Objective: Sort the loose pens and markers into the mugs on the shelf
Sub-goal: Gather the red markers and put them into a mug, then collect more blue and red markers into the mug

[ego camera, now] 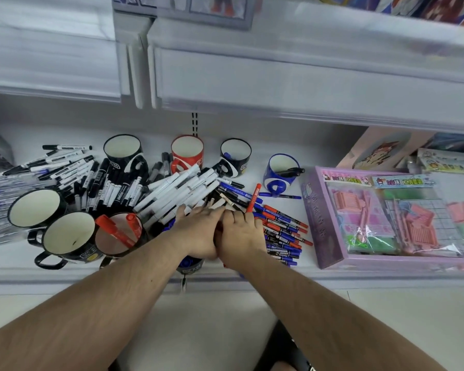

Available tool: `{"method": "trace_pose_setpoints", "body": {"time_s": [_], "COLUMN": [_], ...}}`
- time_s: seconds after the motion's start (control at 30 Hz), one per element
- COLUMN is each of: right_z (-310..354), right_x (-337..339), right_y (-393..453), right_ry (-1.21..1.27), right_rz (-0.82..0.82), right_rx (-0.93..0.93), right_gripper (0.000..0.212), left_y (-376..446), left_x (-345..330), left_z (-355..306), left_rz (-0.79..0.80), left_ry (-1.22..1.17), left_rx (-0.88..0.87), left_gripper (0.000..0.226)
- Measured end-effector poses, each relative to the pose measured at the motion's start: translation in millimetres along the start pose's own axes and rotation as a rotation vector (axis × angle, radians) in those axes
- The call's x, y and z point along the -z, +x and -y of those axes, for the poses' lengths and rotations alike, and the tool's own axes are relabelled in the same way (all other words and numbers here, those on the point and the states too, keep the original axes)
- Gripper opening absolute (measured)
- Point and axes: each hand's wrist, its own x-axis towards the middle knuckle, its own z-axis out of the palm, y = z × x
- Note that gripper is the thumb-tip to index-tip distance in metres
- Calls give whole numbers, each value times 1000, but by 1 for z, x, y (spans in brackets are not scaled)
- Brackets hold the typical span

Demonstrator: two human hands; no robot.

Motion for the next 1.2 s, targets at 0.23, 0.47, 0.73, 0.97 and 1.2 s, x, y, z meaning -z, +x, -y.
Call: {"method": "trace_pose_setpoints", "body": {"time_s": [0.23, 0.47, 0.73, 0.97, 1.2], "right_z": [2, -81, -151, -113, -97], "right_x": [11, 52, 8, -20, -33], "right_y": [15, 26, 48, 110, 140], "right_ry": [91, 624, 212, -71, -32], "right_rz": [297, -162, 125, 220, 310], "right_rx": [-46, -304, -194, 4, -120], "right_gripper": [104, 43, 45, 88, 114], "left_y": [1, 0, 23, 30, 20], "left_x": [-1, 20, 35, 44, 53], "left_z": [-1, -6, -14, -7, 12], "left_rz": [16, 29, -339, -369, -387], "left_ry": [70, -42, -491, -725, -822], "left_rx": [-3, -21, 94, 127, 203], "left_gripper": [126, 110, 57, 43, 43]}}
